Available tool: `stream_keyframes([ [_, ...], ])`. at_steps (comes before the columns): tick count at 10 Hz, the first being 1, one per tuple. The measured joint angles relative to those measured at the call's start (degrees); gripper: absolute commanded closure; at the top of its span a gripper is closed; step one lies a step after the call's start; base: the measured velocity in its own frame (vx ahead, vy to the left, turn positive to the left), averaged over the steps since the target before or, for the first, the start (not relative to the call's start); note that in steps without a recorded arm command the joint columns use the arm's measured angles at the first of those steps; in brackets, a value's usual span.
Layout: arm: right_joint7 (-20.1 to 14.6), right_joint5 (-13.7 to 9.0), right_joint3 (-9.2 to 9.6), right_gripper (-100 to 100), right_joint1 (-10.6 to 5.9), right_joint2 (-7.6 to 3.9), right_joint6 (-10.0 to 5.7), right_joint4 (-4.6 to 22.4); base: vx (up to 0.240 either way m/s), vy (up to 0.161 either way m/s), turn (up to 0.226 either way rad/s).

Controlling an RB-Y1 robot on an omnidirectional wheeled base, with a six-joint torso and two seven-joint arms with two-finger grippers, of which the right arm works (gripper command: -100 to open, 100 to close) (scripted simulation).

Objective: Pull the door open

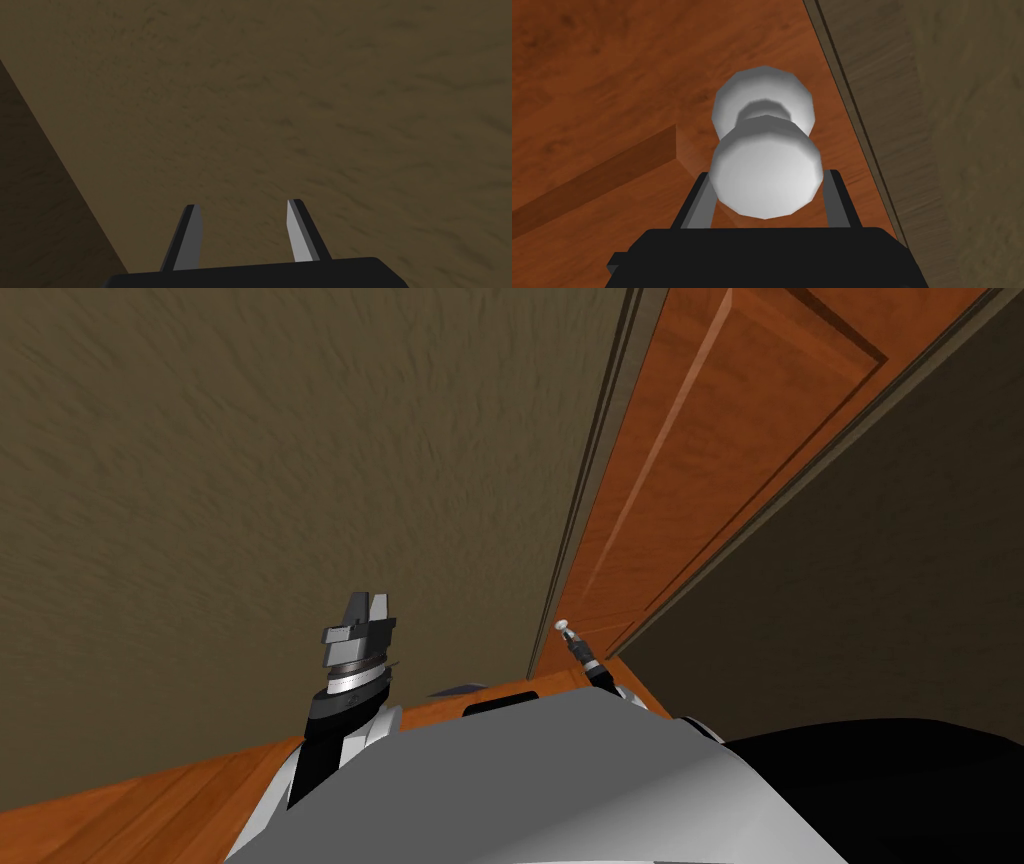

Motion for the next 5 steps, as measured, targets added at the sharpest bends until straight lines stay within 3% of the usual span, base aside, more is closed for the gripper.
stream_keyframes([
  [5, -6.81, -2.2, 0.32, 100, -0.34, 0.21, 0.68, -0.13, -0.045, -0.026, 0.068],
])
